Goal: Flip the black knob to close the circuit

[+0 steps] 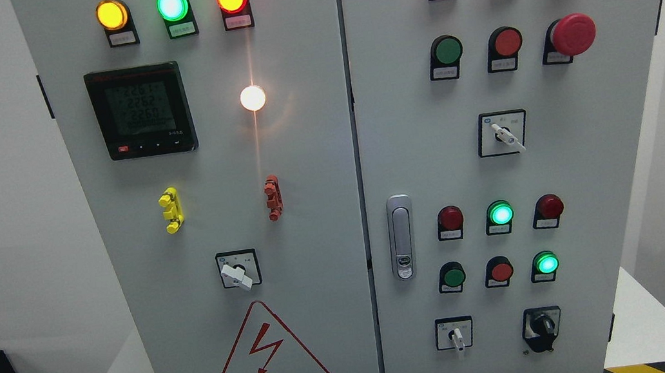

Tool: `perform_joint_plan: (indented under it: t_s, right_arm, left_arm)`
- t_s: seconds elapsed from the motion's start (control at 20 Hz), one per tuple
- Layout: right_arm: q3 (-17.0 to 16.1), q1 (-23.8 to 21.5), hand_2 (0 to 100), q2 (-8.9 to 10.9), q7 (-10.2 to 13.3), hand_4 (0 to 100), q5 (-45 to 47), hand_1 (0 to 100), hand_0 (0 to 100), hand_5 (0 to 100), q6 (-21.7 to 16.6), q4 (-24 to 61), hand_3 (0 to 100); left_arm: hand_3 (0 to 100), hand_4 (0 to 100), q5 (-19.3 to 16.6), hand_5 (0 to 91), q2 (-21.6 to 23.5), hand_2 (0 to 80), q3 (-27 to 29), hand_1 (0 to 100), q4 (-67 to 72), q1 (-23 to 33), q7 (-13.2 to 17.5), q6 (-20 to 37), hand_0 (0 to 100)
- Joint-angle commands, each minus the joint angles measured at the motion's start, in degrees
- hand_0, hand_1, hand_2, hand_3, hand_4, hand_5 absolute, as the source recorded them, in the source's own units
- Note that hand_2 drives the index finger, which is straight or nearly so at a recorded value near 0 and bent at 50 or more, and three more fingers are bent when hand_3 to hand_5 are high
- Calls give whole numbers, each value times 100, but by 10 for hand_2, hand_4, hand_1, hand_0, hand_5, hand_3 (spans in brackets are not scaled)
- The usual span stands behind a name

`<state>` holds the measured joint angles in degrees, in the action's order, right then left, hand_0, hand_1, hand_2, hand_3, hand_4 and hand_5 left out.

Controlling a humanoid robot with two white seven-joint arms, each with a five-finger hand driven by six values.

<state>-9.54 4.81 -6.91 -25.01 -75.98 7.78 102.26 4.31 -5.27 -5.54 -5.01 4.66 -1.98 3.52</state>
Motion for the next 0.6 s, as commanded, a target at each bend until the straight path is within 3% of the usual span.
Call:
perform_joint_plan:
  t_s: [0.0, 0.3, 0.55]
  right_arm:
    - [-65, 486, 922, -29, -144, 954, -189, 0, 0, 986, 92, 241, 1000]
    - [-232, 873, 923, 6, -206, 955, -259, 0, 0, 986, 128, 31, 1000]
    - [-250, 908, 923, -12, -188, 954, -409, 0, 0, 982, 136, -127, 1000]
  left_arm:
    - [0, 0, 0, 0, 0, 0, 0, 556, 0, 0, -4, 0, 120]
    - [0, 0, 0, 0, 0, 0, 0, 556, 0, 0, -4, 0, 120]
    - [0, 0, 0, 0, 0, 0, 0, 556, 0, 0, -4, 0, 120]
